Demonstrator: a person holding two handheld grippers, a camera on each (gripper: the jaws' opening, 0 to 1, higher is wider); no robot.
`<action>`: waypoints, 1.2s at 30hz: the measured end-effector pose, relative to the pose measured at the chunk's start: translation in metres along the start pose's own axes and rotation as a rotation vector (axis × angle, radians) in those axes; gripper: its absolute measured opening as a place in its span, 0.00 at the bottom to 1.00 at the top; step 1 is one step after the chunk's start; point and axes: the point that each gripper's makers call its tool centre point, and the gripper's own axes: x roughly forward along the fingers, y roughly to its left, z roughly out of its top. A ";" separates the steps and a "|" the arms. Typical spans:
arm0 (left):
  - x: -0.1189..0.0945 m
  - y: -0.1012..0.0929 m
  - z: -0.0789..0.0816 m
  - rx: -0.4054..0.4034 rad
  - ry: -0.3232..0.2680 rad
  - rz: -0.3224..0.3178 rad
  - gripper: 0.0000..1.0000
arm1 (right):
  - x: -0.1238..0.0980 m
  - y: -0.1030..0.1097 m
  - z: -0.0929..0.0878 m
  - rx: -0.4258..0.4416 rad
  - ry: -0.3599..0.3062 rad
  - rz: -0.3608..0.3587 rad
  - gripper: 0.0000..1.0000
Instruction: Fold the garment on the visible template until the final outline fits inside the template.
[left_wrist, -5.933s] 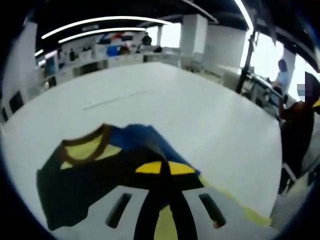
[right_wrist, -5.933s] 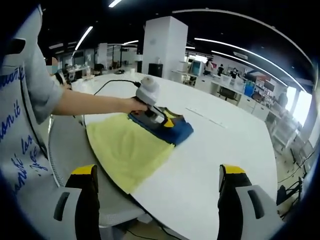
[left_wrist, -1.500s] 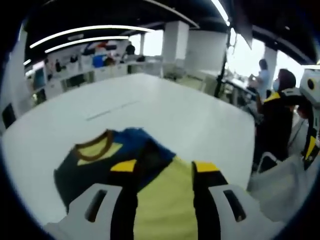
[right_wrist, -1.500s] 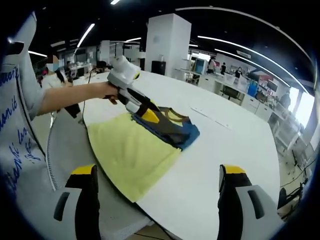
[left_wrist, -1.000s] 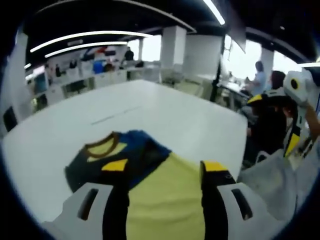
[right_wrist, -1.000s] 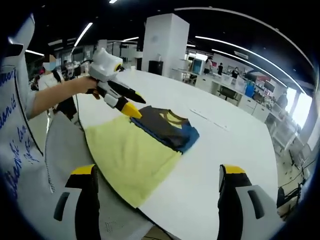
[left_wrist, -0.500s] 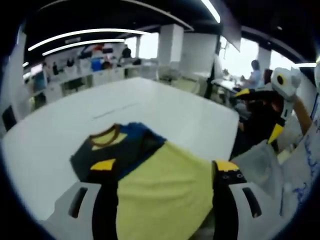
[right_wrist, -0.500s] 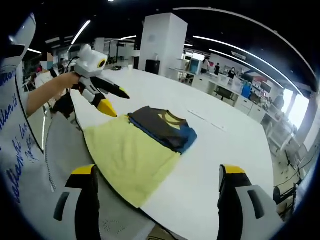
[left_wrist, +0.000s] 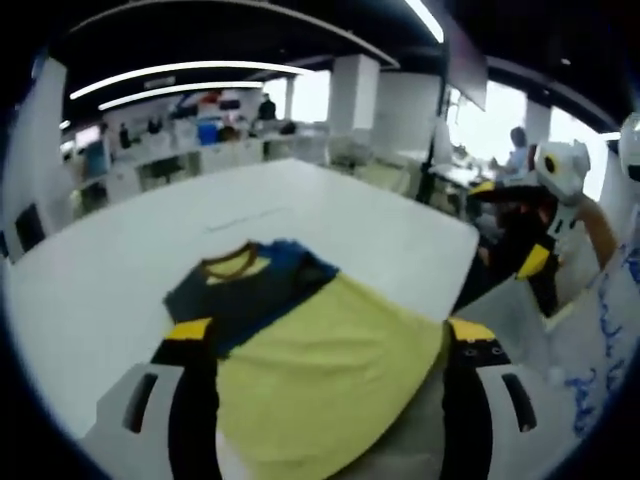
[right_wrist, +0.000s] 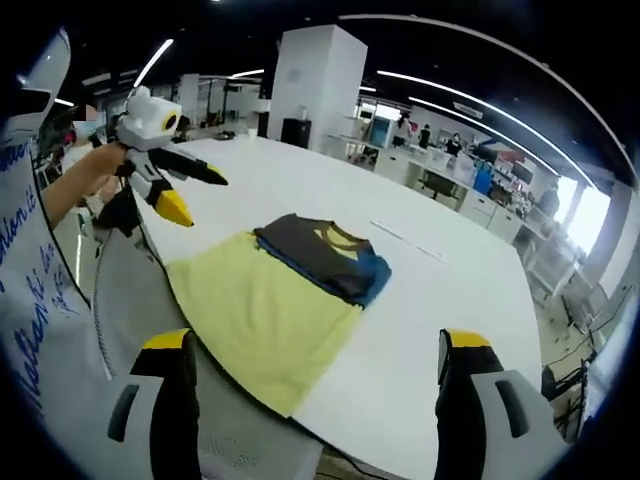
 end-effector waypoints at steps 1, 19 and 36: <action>-0.005 -0.001 -0.002 -0.003 0.000 -0.002 0.91 | -0.001 -0.001 0.002 0.006 -0.004 -0.015 1.00; -0.061 0.010 -0.006 -0.006 -0.070 0.006 1.00 | 0.004 0.037 0.021 -0.013 -0.001 -0.022 1.00; -0.103 0.026 -0.027 0.021 -0.084 -0.008 1.00 | -0.003 0.062 0.027 0.002 0.003 -0.103 1.00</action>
